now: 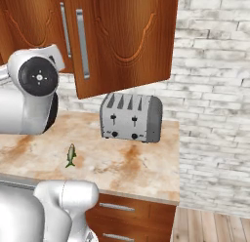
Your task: Retrieve the tupperware from the cabinet, then place the raw meat into the tupperware to avoid contamination.
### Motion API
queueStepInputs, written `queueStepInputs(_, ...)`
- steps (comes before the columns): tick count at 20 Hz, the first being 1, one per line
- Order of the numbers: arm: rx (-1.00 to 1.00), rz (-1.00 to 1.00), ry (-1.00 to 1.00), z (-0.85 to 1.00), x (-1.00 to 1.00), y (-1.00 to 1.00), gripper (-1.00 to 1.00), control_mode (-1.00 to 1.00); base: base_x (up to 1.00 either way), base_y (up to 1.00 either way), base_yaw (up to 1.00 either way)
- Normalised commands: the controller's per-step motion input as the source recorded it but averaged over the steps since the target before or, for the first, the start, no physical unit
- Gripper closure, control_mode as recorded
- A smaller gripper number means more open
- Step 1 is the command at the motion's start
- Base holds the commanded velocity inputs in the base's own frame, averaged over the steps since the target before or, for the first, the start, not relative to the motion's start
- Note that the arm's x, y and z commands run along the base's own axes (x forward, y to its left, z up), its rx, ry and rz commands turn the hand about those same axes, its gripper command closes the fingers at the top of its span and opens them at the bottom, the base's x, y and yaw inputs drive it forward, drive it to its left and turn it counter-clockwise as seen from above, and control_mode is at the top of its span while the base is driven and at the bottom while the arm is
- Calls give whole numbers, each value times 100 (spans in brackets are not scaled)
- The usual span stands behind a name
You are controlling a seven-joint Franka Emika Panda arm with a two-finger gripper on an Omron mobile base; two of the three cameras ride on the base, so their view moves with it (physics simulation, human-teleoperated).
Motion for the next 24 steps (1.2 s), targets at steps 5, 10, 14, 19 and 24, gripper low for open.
queueStepInputs(5, -31, -3, 5, -6, 0, 30, -100, -100, 0, 0, 0)
queueStepInputs(10, -36, 0, -3, -26, 1, 35, -100, -100, 0, 0, 0)
queueStepInputs(14, -39, 0, -5, -34, 16, 30, -100, -100, 0, 0, 0)
queueStepInputs(19, -40, -2, -8, -26, 10, 9, -100, -100, 0, 0, 0)
queueStepInputs(24, -34, -6, -9, -15, 11, 0, -100, -100, 0, 0, 0)
